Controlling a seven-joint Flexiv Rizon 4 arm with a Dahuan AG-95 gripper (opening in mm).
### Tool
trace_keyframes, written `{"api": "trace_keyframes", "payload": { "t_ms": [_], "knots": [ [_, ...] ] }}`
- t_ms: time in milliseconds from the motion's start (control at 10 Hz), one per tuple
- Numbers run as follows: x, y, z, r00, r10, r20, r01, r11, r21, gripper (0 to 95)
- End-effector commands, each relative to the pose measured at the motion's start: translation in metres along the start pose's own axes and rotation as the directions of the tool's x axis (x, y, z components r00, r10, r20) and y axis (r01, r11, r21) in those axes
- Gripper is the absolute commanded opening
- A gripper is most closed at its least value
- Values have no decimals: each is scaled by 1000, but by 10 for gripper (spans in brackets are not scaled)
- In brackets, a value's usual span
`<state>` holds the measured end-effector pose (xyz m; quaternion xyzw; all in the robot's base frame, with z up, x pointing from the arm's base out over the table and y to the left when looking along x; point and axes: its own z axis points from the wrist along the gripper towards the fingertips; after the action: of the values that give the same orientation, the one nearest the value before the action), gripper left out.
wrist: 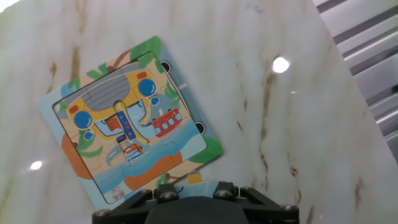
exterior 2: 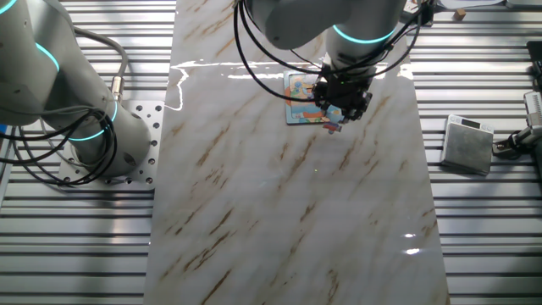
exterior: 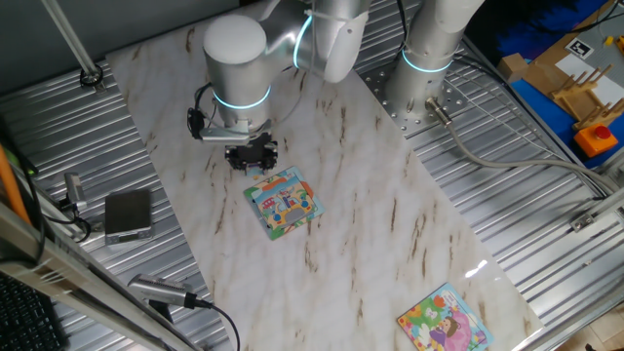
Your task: Assemble one piece of a puzzle
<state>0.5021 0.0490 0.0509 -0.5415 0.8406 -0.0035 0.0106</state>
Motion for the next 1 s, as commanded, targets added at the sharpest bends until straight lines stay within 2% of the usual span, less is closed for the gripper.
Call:
{"api": "trace_keyframes", "payload": {
  "t_ms": [100,400,500,700,1000],
  "knots": [
    [0,1,0,996,-92,20,92,996,-7,0],
    [0,1,0,989,-142,46,142,990,-12,0],
    [-8,2,0,980,-191,56,192,981,-7,0],
    [-36,11,-2,978,-193,74,194,981,-9,0],
    [-62,21,3,976,-198,90,200,980,-11,0]
  ]
}}
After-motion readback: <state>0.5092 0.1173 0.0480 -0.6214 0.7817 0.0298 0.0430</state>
